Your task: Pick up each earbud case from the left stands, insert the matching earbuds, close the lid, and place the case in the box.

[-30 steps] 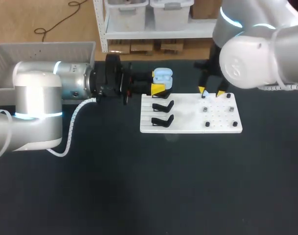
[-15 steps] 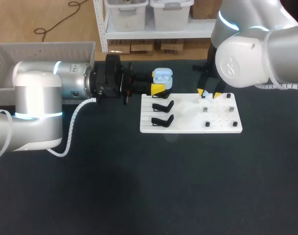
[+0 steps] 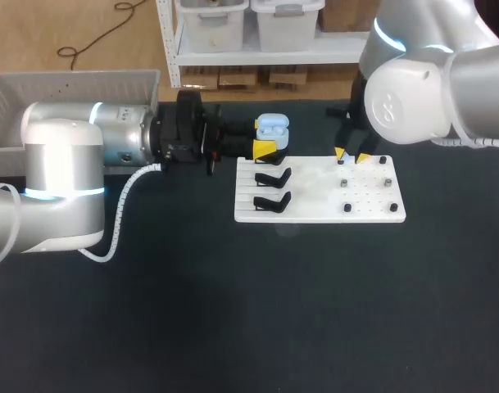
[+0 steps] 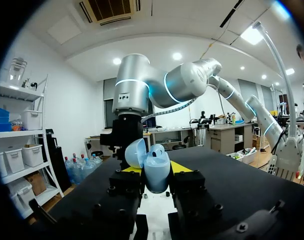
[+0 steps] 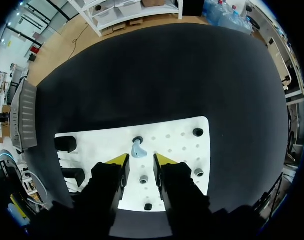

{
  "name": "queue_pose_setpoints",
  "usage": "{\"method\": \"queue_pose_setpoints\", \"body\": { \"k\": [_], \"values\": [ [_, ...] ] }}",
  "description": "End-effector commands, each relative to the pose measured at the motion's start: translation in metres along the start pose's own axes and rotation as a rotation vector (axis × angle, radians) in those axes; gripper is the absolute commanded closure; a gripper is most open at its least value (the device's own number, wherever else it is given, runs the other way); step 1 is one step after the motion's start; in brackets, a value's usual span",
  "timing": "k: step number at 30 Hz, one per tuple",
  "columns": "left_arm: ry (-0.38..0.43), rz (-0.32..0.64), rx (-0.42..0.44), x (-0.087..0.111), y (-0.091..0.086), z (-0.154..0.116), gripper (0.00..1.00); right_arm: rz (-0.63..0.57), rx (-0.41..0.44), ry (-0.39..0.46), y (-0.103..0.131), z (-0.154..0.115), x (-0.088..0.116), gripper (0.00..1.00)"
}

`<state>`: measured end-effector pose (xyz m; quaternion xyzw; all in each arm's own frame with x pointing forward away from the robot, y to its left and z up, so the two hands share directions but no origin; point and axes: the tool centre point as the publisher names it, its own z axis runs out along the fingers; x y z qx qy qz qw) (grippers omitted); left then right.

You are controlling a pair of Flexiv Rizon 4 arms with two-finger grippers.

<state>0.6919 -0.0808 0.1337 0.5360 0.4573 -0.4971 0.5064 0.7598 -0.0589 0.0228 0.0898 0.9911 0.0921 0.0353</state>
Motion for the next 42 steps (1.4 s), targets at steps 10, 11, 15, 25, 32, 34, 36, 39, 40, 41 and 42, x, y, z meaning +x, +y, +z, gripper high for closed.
{"method": "queue_pose_setpoints", "body": {
  "k": [10, 11, 15, 25, 32, 34, 36, 39, 40, 41, 42],
  "values": [
    [0.001, 0.000, -0.001, 0.000, 0.000, 0.000, 1.00, -0.001, -0.005, 0.006, 0.001, 0.008, -0.004, 0.74],
    [0.001, 0.000, -0.001, 0.000, 0.000, 0.000, 1.00, 0.000, -0.005, 0.006, 0.001, 0.009, -0.004, 0.74],
    [0.001, 0.000, -0.001, 0.000, 0.000, 0.000, 1.00, 0.002, -0.007, 0.008, 0.001, 0.011, -0.005, 0.74],
    [0.001, 0.000, -0.001, 0.000, 0.000, 0.000, 1.00, 0.005, -0.006, 0.009, 0.003, 0.012, -0.006, 0.76],
    [0.001, 0.000, -0.001, 0.000, 0.000, 0.000, 1.00, 0.009, 0.001, 0.010, 0.003, 0.013, -0.007, 1.00],
    [0.001, 0.000, -0.001, 0.000, 0.000, 0.000, 1.00, 0.010, 0.002, 0.010, 0.003, 0.013, -0.007, 1.00],
    [0.001, 0.000, -0.001, 0.000, 0.000, 0.000, 1.00, 0.010, 0.004, 0.009, 0.002, 0.012, -0.006, 1.00],
    [0.001, 0.000, -0.001, 0.000, 0.000, 0.000, 1.00, 0.009, 0.006, 0.004, 0.003, 0.007, -0.004, 1.00],
    [0.001, 0.000, -0.001, 0.000, 0.000, 0.000, 1.00, 0.007, 0.008, 0.001, 0.003, 0.005, -0.002, 1.00],
    [0.001, 0.000, -0.001, 0.000, 0.000, 0.000, 1.00, 0.006, 0.013, -0.005, 0.003, 0.002, -0.001, 1.00],
    [0.001, 0.000, -0.001, 0.000, 0.000, 0.000, 1.00, 0.003, 0.021, -0.011, 0.004, -0.001, 0.001, 1.00]
  ]
}}
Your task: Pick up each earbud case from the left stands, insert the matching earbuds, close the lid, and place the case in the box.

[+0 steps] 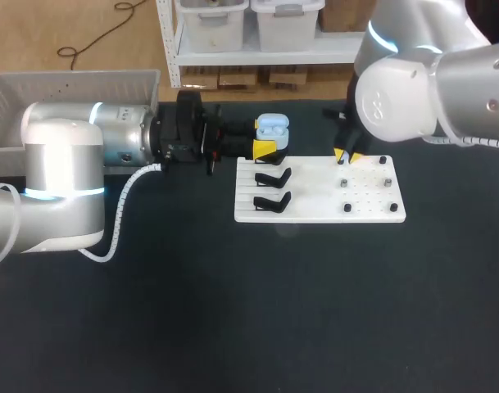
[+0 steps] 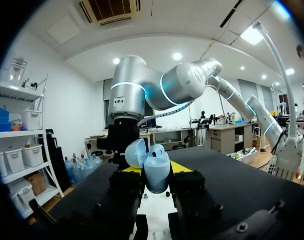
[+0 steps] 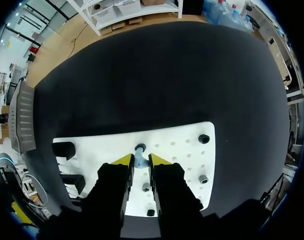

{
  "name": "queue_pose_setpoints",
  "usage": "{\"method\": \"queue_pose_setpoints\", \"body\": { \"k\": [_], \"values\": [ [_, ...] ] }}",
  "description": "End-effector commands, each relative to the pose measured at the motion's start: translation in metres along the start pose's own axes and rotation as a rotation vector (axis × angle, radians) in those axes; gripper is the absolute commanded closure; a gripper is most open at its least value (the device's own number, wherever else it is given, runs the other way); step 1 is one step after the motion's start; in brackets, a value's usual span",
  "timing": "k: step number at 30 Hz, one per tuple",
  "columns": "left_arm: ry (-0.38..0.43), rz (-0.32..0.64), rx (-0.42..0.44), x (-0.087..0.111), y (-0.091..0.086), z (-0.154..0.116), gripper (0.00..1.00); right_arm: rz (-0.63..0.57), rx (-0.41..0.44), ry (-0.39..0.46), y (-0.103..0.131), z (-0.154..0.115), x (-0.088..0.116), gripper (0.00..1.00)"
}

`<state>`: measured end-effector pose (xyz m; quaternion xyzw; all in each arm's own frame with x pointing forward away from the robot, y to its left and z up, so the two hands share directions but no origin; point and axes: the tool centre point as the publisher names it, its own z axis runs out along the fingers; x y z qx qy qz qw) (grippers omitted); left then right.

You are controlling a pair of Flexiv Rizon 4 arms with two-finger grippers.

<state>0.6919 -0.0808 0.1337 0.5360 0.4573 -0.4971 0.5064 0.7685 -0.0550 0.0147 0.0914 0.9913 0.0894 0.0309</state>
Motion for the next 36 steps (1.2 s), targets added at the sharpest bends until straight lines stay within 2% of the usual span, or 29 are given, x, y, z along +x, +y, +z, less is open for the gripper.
{"method": "queue_pose_setpoints", "body": {
  "k": [1, 9, 13, 17, 19, 24, 29, 32, 36],
  "values": [
    [0.001, 0.000, -0.001, 0.000, 0.000, 0.000, 1.00, -0.003, 0.017, -0.023, 0.000, -0.013, 0.010, 1.00],
    [0.001, 0.000, -0.001, 0.000, 0.000, 0.000, 1.00, 0.004, 0.023, -0.087, 0.001, -0.054, 0.028, 1.00],
    [0.001, 0.000, -0.001, 0.000, 0.000, 0.000, 1.00, 0.015, 0.022, -0.134, 0.003, -0.088, 0.043, 1.00],
    [0.001, 0.000, -0.001, 0.000, 0.000, 0.000, 1.00, 0.013, 0.032, -0.142, 0.007, -0.124, 0.061, 1.00],
    [0.001, 0.000, -0.001, 0.000, 0.000, 0.000, 1.00, 0.010, 0.011, -0.143, 0.010, -0.142, 0.069, 1.00],
    [0.001, 0.000, -0.001, 0.000, 0.000, 0.000, 1.00, -0.006, -0.089, -0.079, 0.018, -0.178, 0.083, 1.00],
    [0.001, 0.000, -0.001, 0.000, 0.000, 0.000, 1.00, -0.047, -0.103, -0.067, 0.034, -0.203, 0.098, 1.00],
    [0.001, 0.000, -0.001, 0.000, 0.000, 0.000, 1.00, -0.107, -0.139, -0.029, 0.048, -0.212, 0.107, 1.00],
    [0.001, 0.000, -0.001, 0.000, 0.000, 0.000, 1.00, -0.158, -0.141, 0.015, 0.062, -0.214, 0.111, 1.00]
  ]
}}
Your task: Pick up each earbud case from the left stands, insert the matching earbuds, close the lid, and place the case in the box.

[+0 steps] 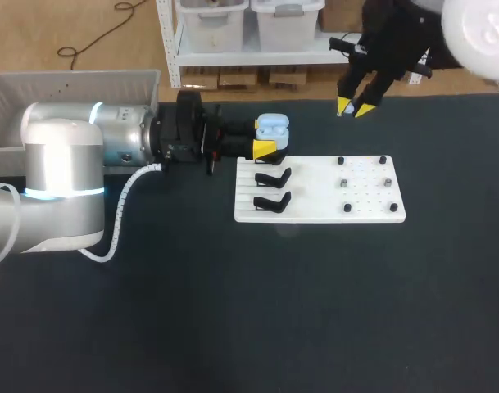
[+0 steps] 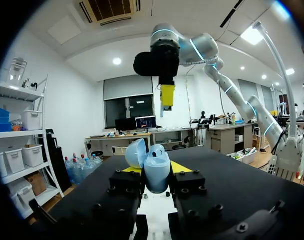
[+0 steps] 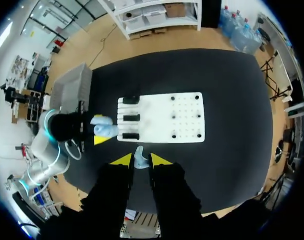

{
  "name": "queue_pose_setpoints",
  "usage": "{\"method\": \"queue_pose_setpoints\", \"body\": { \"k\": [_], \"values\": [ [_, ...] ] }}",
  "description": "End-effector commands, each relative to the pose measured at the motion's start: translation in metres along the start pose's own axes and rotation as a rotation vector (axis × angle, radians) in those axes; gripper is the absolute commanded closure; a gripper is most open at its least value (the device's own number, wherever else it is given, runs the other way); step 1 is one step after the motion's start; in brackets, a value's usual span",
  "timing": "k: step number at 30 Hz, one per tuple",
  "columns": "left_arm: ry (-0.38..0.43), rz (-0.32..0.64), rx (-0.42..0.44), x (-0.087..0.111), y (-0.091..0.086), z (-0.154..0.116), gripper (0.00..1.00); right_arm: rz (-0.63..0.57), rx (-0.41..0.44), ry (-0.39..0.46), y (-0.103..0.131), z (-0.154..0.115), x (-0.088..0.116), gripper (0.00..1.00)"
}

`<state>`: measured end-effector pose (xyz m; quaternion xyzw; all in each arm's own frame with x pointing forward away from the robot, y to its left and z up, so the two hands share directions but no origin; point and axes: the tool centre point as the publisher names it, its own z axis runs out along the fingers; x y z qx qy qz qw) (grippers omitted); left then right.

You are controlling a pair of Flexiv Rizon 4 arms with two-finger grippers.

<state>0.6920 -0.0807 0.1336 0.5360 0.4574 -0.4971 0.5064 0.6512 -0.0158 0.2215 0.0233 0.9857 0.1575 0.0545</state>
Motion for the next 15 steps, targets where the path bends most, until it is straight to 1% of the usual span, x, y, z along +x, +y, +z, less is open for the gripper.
{"method": "queue_pose_setpoints", "body": {
  "k": [1, 3, 6, 10, 15],
  "values": [
    [0.001, 0.000, -0.001, 0.000, 0.000, 0.000, 1.00, -0.033, 0.012, 0.052, 0.012, -0.007, -0.002, 1.00],
    [0.001, 0.000, -0.001, 0.000, 0.000, 0.000, 1.00, -0.061, 0.007, 0.099, 0.023, -0.005, 0.001, 1.00],
    [0.001, 0.000, -0.001, 0.000, 0.000, 0.000, 1.00, -0.093, 0.070, 0.096, 0.040, 0.002, 0.005, 1.00],
    [0.001, 0.000, -0.001, 0.000, 0.000, 0.000, 1.00, -0.138, 0.127, 0.068, 0.055, 0.010, 0.010, 1.00],
    [0.001, 0.000, -0.001, 0.000, 0.000, 0.000, 1.00, -0.175, 0.146, 0.034, 0.065, 0.016, 0.014, 1.00]
  ]
}}
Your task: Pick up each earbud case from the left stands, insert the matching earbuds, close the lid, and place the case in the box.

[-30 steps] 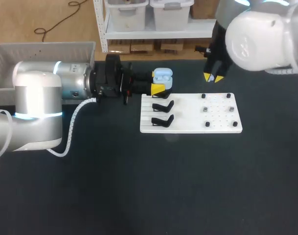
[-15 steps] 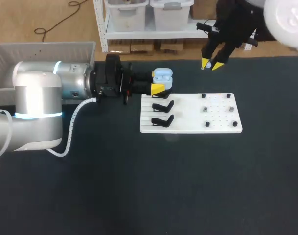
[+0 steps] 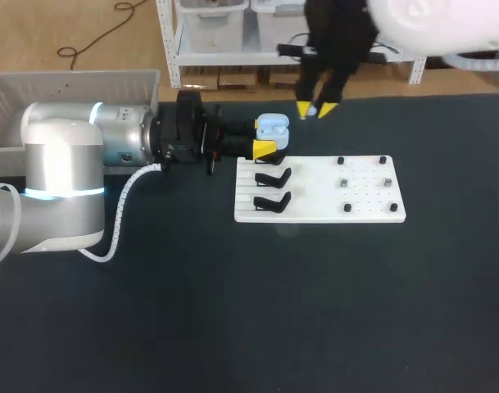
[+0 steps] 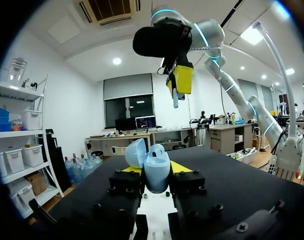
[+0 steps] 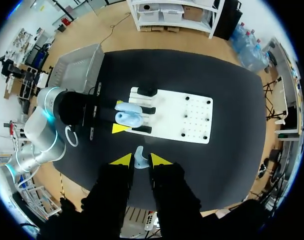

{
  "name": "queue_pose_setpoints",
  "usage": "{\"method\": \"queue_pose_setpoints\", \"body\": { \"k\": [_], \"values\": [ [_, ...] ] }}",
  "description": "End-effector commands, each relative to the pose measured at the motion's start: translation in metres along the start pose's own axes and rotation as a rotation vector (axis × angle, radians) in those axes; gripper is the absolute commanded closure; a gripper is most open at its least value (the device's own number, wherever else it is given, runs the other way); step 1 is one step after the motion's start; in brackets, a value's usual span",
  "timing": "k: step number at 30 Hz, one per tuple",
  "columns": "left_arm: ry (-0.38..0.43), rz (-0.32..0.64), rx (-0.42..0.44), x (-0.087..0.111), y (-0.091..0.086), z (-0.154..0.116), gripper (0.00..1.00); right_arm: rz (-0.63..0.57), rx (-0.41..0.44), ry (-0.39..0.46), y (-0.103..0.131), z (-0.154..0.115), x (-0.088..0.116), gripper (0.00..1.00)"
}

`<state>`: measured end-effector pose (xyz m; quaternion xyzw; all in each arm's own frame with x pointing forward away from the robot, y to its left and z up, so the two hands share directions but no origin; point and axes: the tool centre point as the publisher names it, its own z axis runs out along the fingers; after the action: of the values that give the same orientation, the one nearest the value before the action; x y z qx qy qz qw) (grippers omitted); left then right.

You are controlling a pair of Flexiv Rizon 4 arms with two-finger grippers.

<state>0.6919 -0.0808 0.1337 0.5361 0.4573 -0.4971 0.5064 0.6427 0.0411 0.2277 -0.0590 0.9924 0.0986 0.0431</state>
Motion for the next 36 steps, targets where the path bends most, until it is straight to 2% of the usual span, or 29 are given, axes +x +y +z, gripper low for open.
{"method": "queue_pose_setpoints", "body": {
  "k": [1, 19, 24, 28, 32, 36],
  "values": [
    [0.001, 0.000, -0.001, 0.000, 0.000, 0.000, 1.00, -0.011, 0.042, -0.013, 0.012, 0.005, 0.001, 1.00],
    [0.001, 0.000, -0.001, 0.000, 0.000, 0.000, 1.00, -0.021, 0.035, -0.018, 0.016, 0.006, 0.001, 1.00],
    [0.001, 0.000, -0.001, 0.000, 0.000, 0.000, 1.00, -0.132, 0.134, -0.026, 0.019, -0.006, -0.003, 1.00],
    [0.001, 0.000, -0.001, 0.000, 0.000, 0.000, 1.00, -0.210, 0.101, 0.011, 0.023, -0.012, -0.008, 1.00],
    [0.001, 0.000, -0.001, 0.000, 0.000, 0.000, 1.00, -0.279, 0.121, 0.038, 0.032, -0.014, -0.012, 1.00],
    [0.001, 0.000, -0.001, 0.000, 0.000, 0.000, 1.00, -0.340, 0.120, 0.106, 0.035, 0.000, -0.015, 1.00]
  ]
}}
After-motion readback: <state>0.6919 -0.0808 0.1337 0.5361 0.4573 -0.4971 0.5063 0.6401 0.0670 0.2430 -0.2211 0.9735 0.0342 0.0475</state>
